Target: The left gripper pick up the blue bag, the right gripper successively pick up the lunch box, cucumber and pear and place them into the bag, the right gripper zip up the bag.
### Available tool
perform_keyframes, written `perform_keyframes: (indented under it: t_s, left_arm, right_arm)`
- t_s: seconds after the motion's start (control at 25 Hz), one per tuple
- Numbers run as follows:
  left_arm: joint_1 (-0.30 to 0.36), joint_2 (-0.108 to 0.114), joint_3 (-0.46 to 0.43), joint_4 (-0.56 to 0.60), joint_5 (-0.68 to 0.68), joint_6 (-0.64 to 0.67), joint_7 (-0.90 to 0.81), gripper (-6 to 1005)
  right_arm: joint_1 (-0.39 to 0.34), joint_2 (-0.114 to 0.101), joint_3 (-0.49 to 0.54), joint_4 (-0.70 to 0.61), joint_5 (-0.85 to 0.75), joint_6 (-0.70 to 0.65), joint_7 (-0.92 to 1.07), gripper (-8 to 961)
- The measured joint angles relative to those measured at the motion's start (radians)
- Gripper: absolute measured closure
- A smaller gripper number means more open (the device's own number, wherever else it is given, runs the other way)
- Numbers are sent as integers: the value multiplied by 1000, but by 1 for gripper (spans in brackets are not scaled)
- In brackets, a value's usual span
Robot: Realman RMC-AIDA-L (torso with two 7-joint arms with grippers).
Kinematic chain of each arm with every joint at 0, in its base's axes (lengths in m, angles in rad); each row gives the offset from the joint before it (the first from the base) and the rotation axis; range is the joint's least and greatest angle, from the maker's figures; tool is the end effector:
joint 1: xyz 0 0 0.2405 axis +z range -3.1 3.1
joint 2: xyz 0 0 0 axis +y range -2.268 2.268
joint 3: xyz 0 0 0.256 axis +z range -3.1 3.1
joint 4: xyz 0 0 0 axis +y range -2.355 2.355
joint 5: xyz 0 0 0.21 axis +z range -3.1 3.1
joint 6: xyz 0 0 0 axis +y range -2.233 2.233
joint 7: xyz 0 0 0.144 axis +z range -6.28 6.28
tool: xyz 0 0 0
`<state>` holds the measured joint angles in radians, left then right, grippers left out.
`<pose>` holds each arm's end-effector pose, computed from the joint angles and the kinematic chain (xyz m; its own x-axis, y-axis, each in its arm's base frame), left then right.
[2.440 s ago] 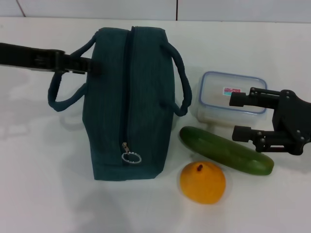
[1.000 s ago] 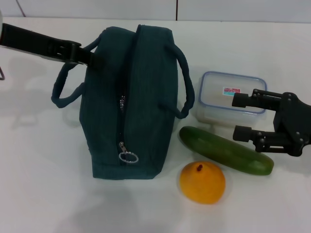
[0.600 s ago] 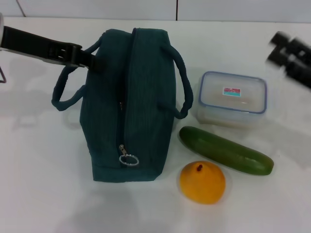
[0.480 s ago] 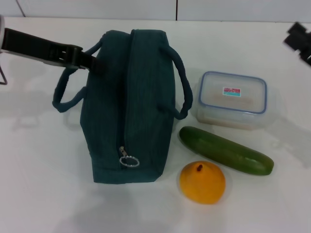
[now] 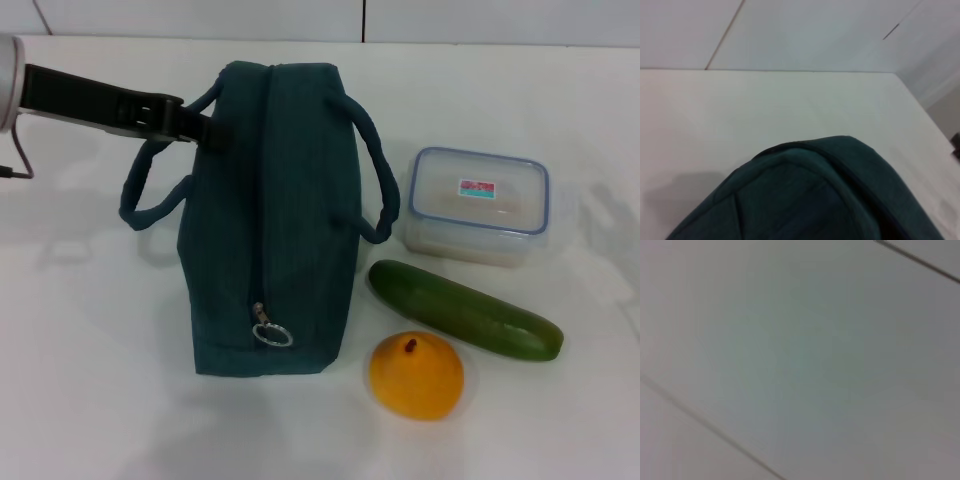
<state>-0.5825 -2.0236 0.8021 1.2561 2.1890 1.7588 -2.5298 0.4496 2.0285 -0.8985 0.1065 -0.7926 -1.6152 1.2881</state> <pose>-0.1979 0.3544 0.0881 0.5039 0.8083 0.3046 0.8576 -0.5103 -0.0646 0.3122 0.2899 0.0053 -0.1670 -0.2173 -0.9617 -0.8751 -0.4167 0.2461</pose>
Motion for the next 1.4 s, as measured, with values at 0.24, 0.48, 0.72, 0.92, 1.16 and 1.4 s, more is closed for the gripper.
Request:
perform_keyframes:
  t_s: [0.24,0.48,0.72,0.92,1.16,1.4]
  left_arm:
    - [5,-3,5,-6,-56,0,21,950]
    - [5,-2,6,-6,-59,0,36,949]
    - [5,-3,6,-6,-57,1,57,949]
    - [8,-3,6,-6,-53,0,59,948]
    - [15,-3,6,-6,-53,-1,60,948]
    - [15,-3,7,-6,-52,-1,60,949]
  right_arm:
    - [10,0,16,81,-11,120,109,173]
    - [45,-1,17,97,-95,241,225,176]
    - [95,0,21,115,-158,286,273,192]
    - [118,0,88,126,-241,292,273,206]
    - [119,0,193,117,-364,304,273,222]
    - [117,-1,196,116,-375,306,273,239]
